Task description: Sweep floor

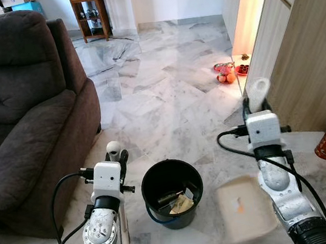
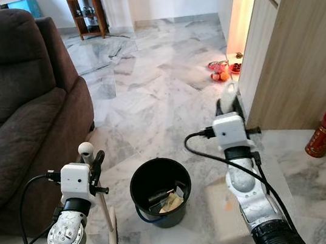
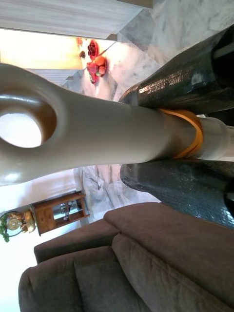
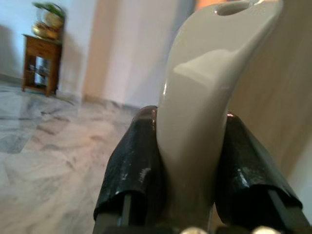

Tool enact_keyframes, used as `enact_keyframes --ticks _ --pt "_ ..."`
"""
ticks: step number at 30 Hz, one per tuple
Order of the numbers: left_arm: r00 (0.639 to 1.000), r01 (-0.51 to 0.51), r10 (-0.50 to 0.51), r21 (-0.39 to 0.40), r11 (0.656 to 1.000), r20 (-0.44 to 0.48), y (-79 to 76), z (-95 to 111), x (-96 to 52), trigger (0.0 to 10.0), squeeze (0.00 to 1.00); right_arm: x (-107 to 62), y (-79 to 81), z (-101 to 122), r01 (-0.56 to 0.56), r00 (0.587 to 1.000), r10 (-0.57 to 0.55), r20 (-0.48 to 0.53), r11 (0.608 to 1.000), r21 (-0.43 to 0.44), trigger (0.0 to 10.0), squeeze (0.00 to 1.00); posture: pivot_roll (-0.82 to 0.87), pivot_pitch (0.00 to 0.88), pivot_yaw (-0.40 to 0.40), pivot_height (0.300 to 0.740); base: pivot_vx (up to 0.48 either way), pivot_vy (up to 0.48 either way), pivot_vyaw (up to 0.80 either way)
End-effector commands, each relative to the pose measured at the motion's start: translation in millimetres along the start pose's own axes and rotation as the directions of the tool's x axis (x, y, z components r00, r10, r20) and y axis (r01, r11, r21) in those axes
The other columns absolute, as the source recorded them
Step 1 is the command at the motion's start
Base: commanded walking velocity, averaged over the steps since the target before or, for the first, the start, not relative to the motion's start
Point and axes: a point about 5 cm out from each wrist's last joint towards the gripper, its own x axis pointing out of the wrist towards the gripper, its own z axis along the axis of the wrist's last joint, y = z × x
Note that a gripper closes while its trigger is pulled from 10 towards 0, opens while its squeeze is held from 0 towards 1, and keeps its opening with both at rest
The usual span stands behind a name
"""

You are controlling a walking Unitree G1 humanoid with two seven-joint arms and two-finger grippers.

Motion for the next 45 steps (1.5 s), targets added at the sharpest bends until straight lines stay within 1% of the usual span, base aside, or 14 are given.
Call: enact_keyframes --ticks 1,5,11,20,25,27,32,45 --pt "0.998 -0.004 0.004 0.004 1.000 0.060 2.7 13 2.9 10.0 0.00 6.0 -2.9 7 0.016 0.999 -0.017 0.037 1.000 0.016 10.0 0.00 0.15 0.000 0.023 0.740 0.000 0.000 0.00" --pt "0.998 -0.002 0.002 0.001 1.000 0.060 2.8 12 2.2 10.0 0.00 5.6 -3.5 4 0.012 0.999 -0.012 0.033 1.000 0.014 10.0 0.00 0.14 0.000 0.026 0.740 0.000 0.000 0.00" --pt "0.998 0.005 -0.005 -0.001 1.000 0.059 2.3 11 1.9 10.0 0.00 5.8 0.1 3 -0.005 0.999 0.004 0.034 1.000 0.027 10.0 0.00 0.14 0.000 0.029 0.740 0.000 0.000 0.00" --pt "0.998 0.013 -0.013 -0.001 1.000 0.064 1.6 12 4.4 10.0 0.00 6.7 2.4 4 -0.015 0.999 0.013 0.039 0.999 0.034 10.0 0.00 0.13 0.000 0.030 0.740 0.000 0.000 0.00" --pt "0.998 0.014 -0.014 -0.001 1.000 0.067 1.4 12 5.5 10.0 0.00 6.5 7.3 4 -0.045 0.998 0.042 0.044 0.997 0.058 10.0 0.00 0.14 0.000 0.030 0.740 -0.258 0.000 0.00" --pt "0.997 0.012 -0.012 -0.001 1.000 0.070 1.4 12 7.1 10.0 0.00 6.5 12.1 5 -0.066 0.997 0.062 0.050 0.996 0.065 10.0 0.00 0.14 0.000 0.029 0.740 -0.262 0.000 0.00" --pt "0.997 0.012 -0.012 0.000 1.000 0.072 1.7 13 7.0 10.0 0.00 5.9 15.3 6 -0.081 0.996 0.078 0.054 0.994 0.073 10.0 0.00 0.14 0.000 0.031 0.740 -0.263 0.000 0.00" --pt "0.997 0.010 -0.010 0.002 1.000 0.072 1.9 13 7.6 10.0 0.00 5.7 17.2 5 -0.098 0.994 0.094 0.052 0.992 0.078 10.0 0.00 0.14 0.000 0.029 0.740 -0.275 0.000 0.00"
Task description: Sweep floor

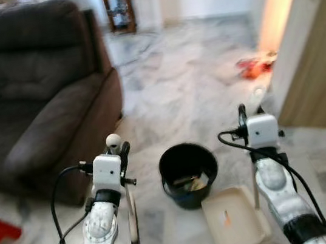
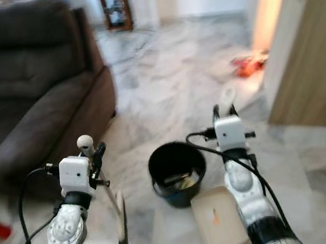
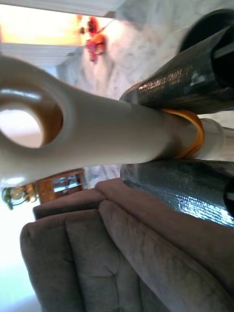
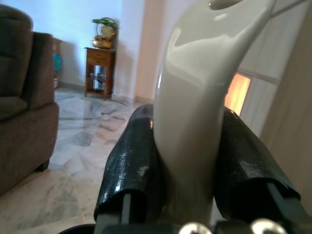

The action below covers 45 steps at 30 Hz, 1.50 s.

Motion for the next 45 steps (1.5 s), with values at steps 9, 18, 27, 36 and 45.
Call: enact_keyframes --ticks 9,18,27,36,45 --pt "0.999 -0.008 0.007 0.013 1.000 0.053 3.9 10 6.9 10.0 0.00 7.1 2.9 11 -0.004 0.999 0.002 0.052 1.000 0.025 10.0 0.00 0.14 0.000 0.027 0.740 -0.238 0.000 0.00" --pt "0.999 -0.011 0.011 0.021 1.000 0.041 3.5 8 7.5 10.0 0.00 6.7 3.3 10 -0.006 0.999 0.005 0.046 0.999 0.035 10.0 0.00 0.14 0.000 0.025 0.740 0.000 0.000 0.00" --pt "0.999 -0.009 0.008 0.023 1.000 0.036 3.5 7 8.7 10.0 0.00 5.7 8.5 9 -0.019 0.999 0.017 0.033 0.999 0.047 10.0 0.00 0.14 0.000 0.026 0.740 0.000 0.000 -0.58" --pt "0.999 -0.011 0.010 0.037 0.999 0.032 3.0 6 9.7 10.0 0.00 5.8 8.3 8 -0.021 0.999 0.019 0.030 0.999 0.047 10.0 0.00 0.13 0.000 0.026 0.740 0.000 0.000 -0.80" --pt "0.999 -0.029 0.028 0.055 0.998 0.030 5.1 6 12.1 10.0 0.00 7.0 10.1 8 -0.026 0.999 0.025 0.024 0.999 0.044 10.0 0.00 0.14 0.000 0.024 0.740 0.000 -0.236 -0.80"
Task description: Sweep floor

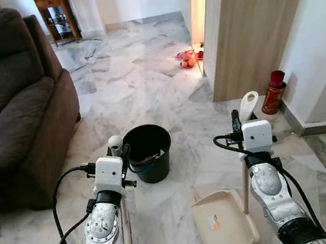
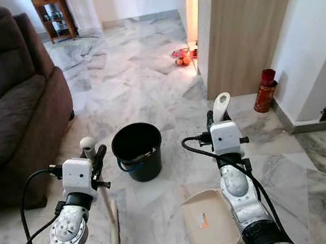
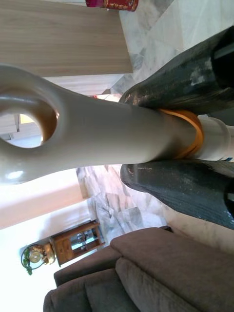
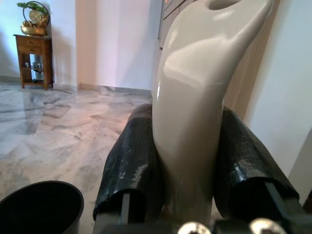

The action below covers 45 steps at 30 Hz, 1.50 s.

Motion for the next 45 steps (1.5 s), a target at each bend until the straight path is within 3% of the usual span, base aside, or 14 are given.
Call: enact_keyframes --ticks 1,45 --pt "1.000 -0.006 0.005 0.029 1.000 0.021 2.1 4.0 4.5 10.0 0.00 7.6 2.8 9.1 -0.009 0.999 0.009 0.035 1.000 0.002 10.0 0.00 0.14 0.000 0.024 0.740 0.000 0.000 -0.80" --pt "0.999 -0.012 0.011 0.042 0.999 0.032 3.6 4.7 9.0 10.0 0.00 11.2 8.8 12.2 -0.024 0.999 0.024 0.041 1.000 0.009 10.0 0.00 0.13 0.000 0.023 0.740 0.000 -0.027 -0.80"
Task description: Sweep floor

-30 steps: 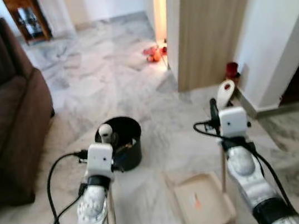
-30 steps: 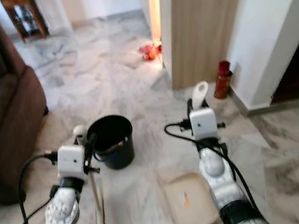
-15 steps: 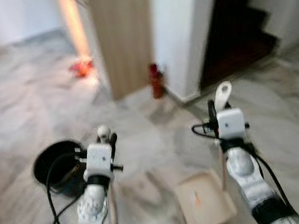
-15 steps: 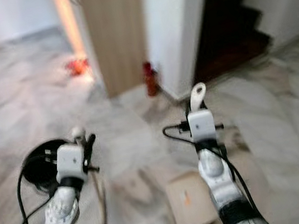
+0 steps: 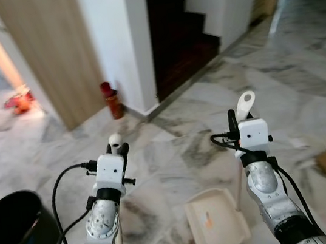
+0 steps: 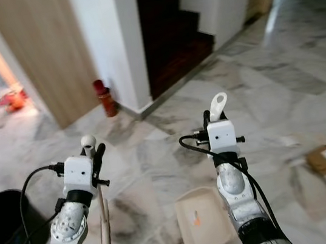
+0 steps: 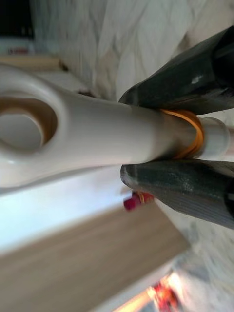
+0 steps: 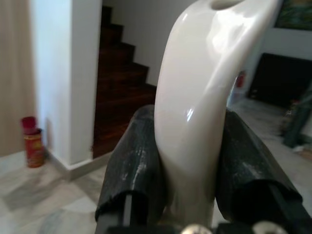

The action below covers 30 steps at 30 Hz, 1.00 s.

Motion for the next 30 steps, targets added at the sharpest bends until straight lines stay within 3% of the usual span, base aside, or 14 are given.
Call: enact_keyframes --ticks 1,30 --pt "0.999 0.000 -0.001 0.013 1.000 0.040 1.6 6.6 3.9 10.0 0.00 5.4 -0.1 8.1 0.004 0.999 -0.004 0.037 1.000 0.008 10.0 0.00 0.13 0.000 0.022 0.740 0.000 0.000 -0.80" --pt "0.999 -0.006 0.006 -0.006 1.000 0.038 0.8 6.1 2.3 10.0 0.00 2.3 4.6 7.8 -0.010 0.999 0.009 0.034 1.000 0.017 10.0 0.00 0.13 0.000 0.018 0.740 0.000 0.000 -0.80"
